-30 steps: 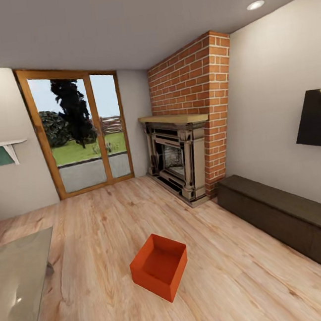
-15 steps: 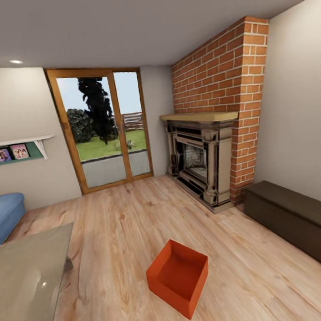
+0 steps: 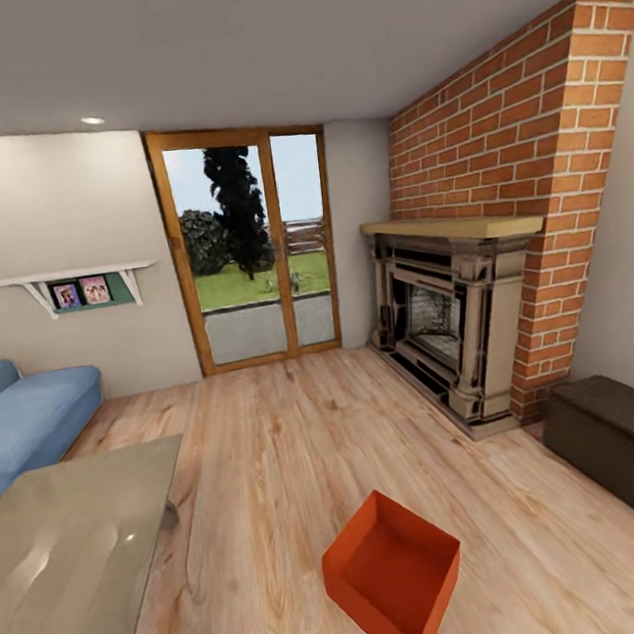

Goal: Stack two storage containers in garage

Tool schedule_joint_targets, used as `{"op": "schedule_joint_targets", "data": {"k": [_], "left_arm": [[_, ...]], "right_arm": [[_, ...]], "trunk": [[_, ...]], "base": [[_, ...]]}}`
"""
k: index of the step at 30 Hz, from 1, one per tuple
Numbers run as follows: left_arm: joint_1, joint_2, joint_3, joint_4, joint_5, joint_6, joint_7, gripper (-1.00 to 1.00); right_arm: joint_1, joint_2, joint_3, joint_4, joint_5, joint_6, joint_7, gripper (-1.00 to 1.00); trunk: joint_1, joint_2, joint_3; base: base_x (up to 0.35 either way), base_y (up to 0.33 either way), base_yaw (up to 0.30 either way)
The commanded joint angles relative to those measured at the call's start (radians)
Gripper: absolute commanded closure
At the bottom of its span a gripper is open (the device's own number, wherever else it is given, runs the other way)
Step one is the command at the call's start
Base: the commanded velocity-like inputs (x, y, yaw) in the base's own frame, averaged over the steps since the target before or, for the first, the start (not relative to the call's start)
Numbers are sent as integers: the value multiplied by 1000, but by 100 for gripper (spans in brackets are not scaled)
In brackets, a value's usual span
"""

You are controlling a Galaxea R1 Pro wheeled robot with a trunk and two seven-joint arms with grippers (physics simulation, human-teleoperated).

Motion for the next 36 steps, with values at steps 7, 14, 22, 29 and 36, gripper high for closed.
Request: {"op": "schedule_joint_targets", "data": {"k": [7,14,22,29,36], "left_arm": [[-1,-3,-5,1,6,-3,2,-100],[-1,-3,-4,1,6,-3,2,-100],[-1,-2,-4,0,6,-3,2,-100],[-1,-2,-4,-1,6,-3,2,-100],[-1,-3,-4,-1,6,-3,2,-100]], "right_arm": [[-1,0,9,3,-9,-8,-1,-100],[-1,1,9,3,-9,-9,-1,-100],[-1,0,9,3,-9,-9,-1,-100],[-1,-3,10,3,-9,-8,2,-100],[-1,-3,11,3,-9,-7,5,-100]], "trunk": [[1,-1,-1],[1,-1,-1],[1,-1,-1],[1,-1,-1],[1,-1,-1]], "base": [[321,0,268],[321,0,268],[319,0,266],[296,0,53],[215,0,1]]}}
